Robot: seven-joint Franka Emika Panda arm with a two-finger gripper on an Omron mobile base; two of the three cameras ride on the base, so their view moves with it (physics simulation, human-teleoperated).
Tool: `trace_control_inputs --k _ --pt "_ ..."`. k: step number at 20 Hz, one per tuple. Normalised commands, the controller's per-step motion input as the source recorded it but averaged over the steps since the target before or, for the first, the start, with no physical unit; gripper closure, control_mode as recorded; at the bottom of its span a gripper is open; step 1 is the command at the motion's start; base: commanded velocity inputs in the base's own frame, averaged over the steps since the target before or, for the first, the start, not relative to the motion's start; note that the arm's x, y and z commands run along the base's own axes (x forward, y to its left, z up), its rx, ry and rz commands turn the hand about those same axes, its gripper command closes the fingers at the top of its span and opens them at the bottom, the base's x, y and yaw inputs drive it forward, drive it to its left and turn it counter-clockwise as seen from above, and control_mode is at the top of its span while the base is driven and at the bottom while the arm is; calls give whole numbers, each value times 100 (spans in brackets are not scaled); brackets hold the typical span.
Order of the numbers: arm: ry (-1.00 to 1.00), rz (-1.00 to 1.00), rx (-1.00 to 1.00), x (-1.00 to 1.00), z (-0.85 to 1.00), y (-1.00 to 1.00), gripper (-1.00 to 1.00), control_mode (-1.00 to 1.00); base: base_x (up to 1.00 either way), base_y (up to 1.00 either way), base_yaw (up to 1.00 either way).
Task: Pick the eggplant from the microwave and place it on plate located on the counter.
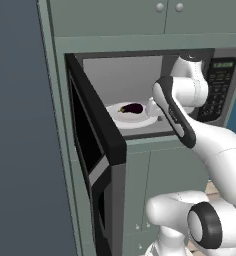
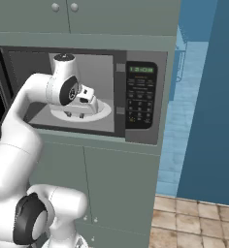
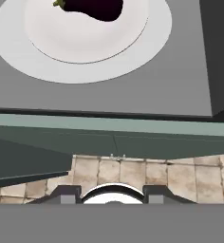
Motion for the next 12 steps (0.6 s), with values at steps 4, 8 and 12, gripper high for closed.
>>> trace_control_inputs --k 4,8,12 --pt "-9 0 0 -24 0 0 -100 -100 0 0 0" --pt "-28 0 0 -44 3 0 -100 -100 0 0 0" --pt "-31 0 0 -24 8 0 -100 -100 0 0 0"
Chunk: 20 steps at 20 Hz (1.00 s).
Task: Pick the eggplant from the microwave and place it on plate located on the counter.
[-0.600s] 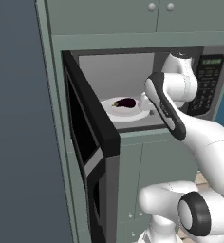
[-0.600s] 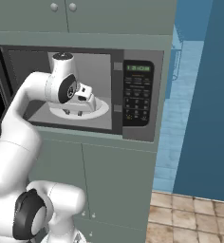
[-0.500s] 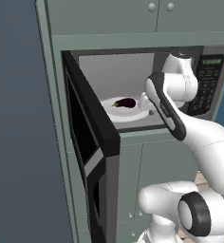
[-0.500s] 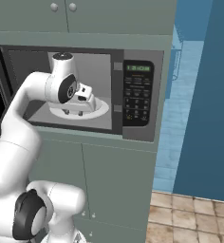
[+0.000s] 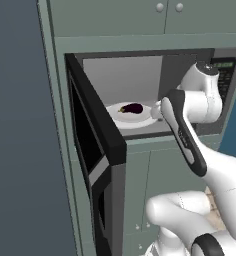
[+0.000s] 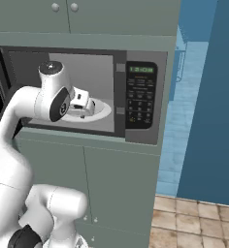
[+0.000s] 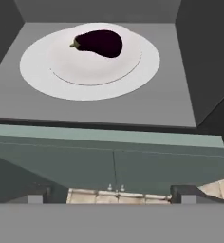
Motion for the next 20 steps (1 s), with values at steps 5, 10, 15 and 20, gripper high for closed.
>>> trace_control_inputs --k 5,10,15,20 --pt "-18 0 0 1 9 0 -100 -100 0 0 0" --pt "-10 0 0 21 16 0 -100 -100 0 0 0" --pt "-9 0 0 31 7 0 -100 -100 0 0 0" --pt "-9 0 0 42 0 1 -100 -100 0 0 0"
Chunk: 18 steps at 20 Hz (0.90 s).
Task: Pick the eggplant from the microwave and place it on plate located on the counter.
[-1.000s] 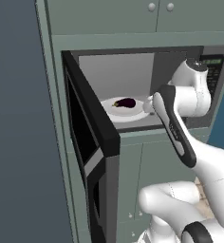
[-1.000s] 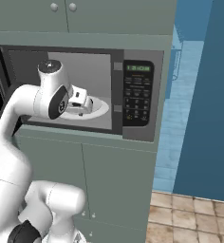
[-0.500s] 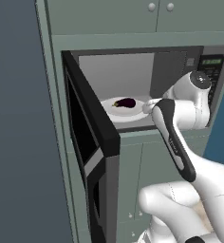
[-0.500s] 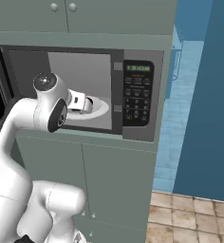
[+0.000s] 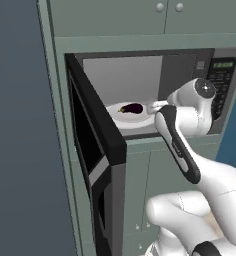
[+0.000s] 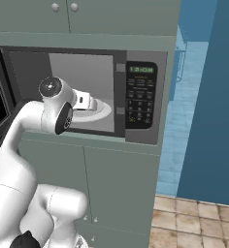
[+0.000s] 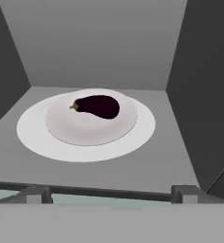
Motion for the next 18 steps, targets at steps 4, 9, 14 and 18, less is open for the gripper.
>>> trace_control_inputs --k 4,9,14,18 --pt "-8 0 0 41 0 7 -100 -100 0 0 0" --pt "-1 0 0 47 0 3 -100 -100 0 0 0" --pt "0 0 0 51 0 0 -100 -100 0 0 0" --pt "0 0 0 49 0 0 -100 -100 0 0 0"
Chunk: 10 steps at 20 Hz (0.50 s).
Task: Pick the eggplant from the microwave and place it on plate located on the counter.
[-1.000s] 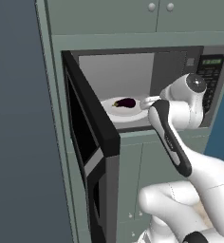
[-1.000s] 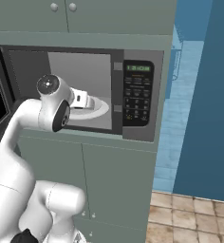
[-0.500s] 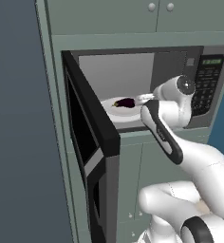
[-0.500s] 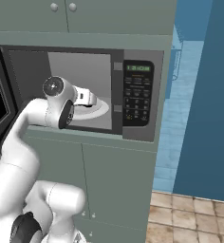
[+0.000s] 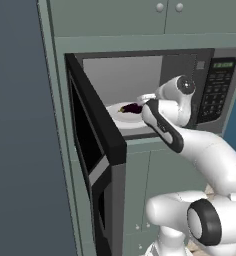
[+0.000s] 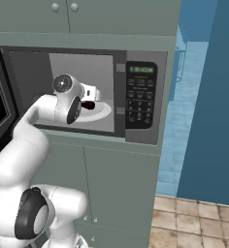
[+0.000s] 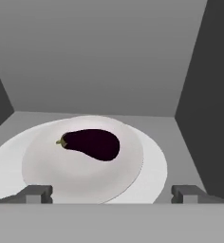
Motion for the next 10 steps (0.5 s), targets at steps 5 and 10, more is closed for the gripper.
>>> trace_control_inputs --k 5,10 --pt "0 0 0 43 -9 4 -100 -100 0 0 0" --pt "0 0 0 14 -27 8 -100 -100 0 0 0"
